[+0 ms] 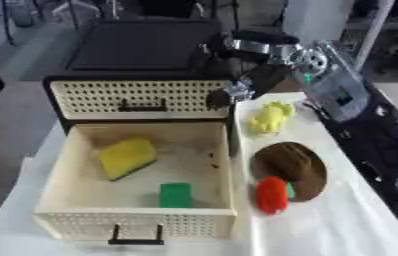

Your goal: Pick up objects from table and place into drawer.

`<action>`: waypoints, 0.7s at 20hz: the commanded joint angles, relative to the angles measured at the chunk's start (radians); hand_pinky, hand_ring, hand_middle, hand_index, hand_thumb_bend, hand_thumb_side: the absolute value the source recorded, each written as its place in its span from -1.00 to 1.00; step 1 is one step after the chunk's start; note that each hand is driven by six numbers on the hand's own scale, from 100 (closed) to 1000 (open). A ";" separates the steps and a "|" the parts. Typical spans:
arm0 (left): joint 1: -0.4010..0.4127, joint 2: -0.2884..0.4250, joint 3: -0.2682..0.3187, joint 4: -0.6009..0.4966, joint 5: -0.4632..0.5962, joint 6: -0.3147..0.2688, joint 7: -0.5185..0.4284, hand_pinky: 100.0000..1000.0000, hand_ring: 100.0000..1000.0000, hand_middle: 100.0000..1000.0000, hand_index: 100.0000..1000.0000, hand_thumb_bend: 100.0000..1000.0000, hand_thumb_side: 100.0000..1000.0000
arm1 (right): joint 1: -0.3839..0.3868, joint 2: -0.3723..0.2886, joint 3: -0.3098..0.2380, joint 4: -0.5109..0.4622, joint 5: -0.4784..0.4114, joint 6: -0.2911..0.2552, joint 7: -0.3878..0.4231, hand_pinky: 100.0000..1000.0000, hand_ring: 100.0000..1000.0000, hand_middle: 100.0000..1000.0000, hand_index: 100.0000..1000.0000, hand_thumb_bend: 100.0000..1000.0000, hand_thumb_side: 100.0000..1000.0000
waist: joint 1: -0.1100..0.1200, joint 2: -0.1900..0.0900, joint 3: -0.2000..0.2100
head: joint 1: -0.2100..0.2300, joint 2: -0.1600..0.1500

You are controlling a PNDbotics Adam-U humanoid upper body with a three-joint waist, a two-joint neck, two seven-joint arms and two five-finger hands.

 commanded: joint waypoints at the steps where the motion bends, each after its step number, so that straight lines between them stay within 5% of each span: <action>1: -0.007 0.016 0.002 -0.013 -0.005 -0.005 -0.003 0.05 0.22 0.39 0.98 -1.00 1.00 | 0.000 -0.023 -0.015 -0.024 -0.031 0.010 -0.017 0.48 0.77 0.30 0.46 0.30 0.51 | 0.007 -0.011 -0.005 | 0.005 0.000; 8: 0.019 0.071 -0.006 -0.013 -0.038 -0.059 -0.038 0.02 0.18 0.36 0.96 -1.00 1.00 | 0.028 -0.126 -0.146 -0.183 -0.131 -0.032 -0.115 0.29 0.60 0.16 0.33 0.13 0.84 | 0.016 -0.020 -0.031 | 0.039 0.005; 14: 0.053 0.190 -0.027 -0.013 -0.116 -0.144 -0.121 -0.22 0.00 0.28 0.86 -1.00 0.67 | 0.116 -0.254 -0.255 -0.326 -0.219 -0.069 -0.203 0.23 0.52 0.11 0.29 0.08 0.94 | 0.032 -0.025 -0.058 | 0.071 0.013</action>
